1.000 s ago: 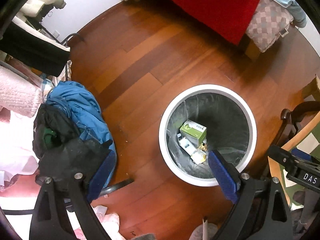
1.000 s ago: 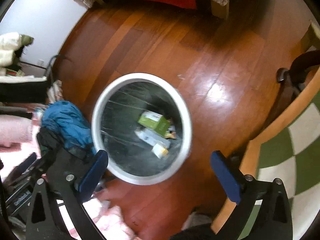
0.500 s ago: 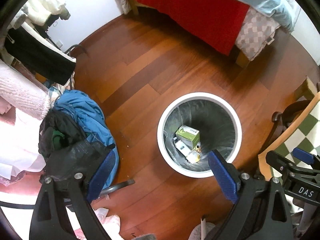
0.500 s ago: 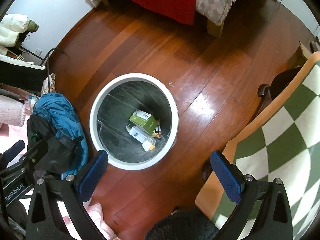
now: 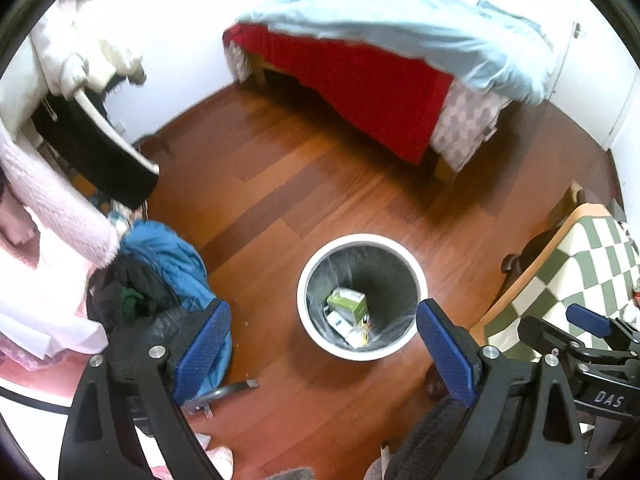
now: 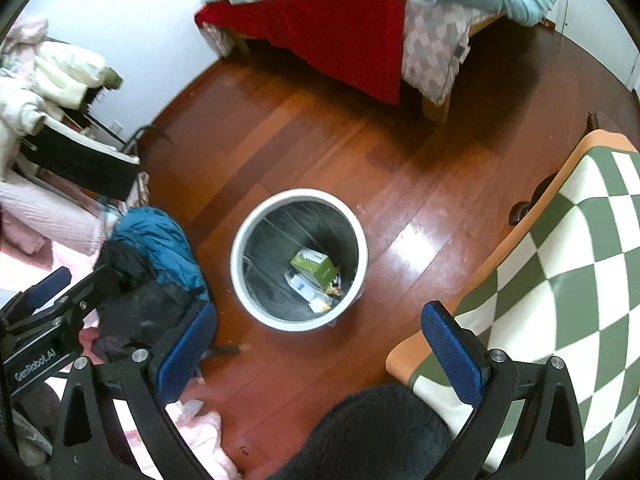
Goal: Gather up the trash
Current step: 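Move both tools back from the bin toward the table, then grasp the white barcode box with the left tool while the right tool grasps the milk carton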
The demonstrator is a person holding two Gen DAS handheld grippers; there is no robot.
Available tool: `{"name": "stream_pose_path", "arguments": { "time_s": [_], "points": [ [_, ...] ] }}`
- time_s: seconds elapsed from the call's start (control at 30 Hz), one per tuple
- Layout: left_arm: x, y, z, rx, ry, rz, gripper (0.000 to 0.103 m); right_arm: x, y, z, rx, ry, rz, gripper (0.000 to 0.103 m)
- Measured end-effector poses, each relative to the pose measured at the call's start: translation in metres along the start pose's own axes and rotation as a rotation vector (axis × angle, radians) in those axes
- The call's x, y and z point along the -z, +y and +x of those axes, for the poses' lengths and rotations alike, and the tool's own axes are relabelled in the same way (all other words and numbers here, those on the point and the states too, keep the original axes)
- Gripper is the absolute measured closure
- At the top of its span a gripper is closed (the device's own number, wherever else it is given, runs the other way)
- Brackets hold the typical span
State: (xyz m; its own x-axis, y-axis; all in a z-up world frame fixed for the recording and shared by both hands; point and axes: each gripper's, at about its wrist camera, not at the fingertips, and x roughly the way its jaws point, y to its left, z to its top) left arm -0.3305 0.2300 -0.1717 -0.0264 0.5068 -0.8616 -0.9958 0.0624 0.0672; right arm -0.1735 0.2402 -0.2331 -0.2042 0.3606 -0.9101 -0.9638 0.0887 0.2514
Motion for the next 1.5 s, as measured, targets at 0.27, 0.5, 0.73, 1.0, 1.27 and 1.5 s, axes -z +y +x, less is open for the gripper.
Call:
{"name": "stream_pose_path", "arguments": {
  "time_s": [0.27,0.5,0.73,1.0,1.27,1.5],
  "points": [
    [-0.006,-0.058,-0.052,0.051,-0.098,0.111,0.008,0.019,-0.029,-0.090,-0.103,-0.129,0.122,0.000],
    [0.020,-0.189,-0.021,0.170,-0.015,0.271,0.005,0.064,-0.137,-0.153,-0.067,-0.213,0.368,0.000],
    [0.062,-0.388,-0.001,0.325,0.108,0.493,0.000,0.148,-0.317,-0.210,0.177,-0.234,0.674,0.000],
    [0.100,-0.559,-0.011,0.363,0.149,0.713,0.000,0.224,-0.507,-0.271,0.439,-0.220,0.900,0.000],
    [0.109,-0.623,0.004,0.336,0.194,0.776,0.000,0.224,-0.624,-0.279,0.521,-0.149,0.881,0.000],
    [0.112,-0.631,0.004,0.335,0.165,0.840,0.000,0.209,-0.663,-0.255,0.482,-0.094,0.838,0.021]
  ]
}}
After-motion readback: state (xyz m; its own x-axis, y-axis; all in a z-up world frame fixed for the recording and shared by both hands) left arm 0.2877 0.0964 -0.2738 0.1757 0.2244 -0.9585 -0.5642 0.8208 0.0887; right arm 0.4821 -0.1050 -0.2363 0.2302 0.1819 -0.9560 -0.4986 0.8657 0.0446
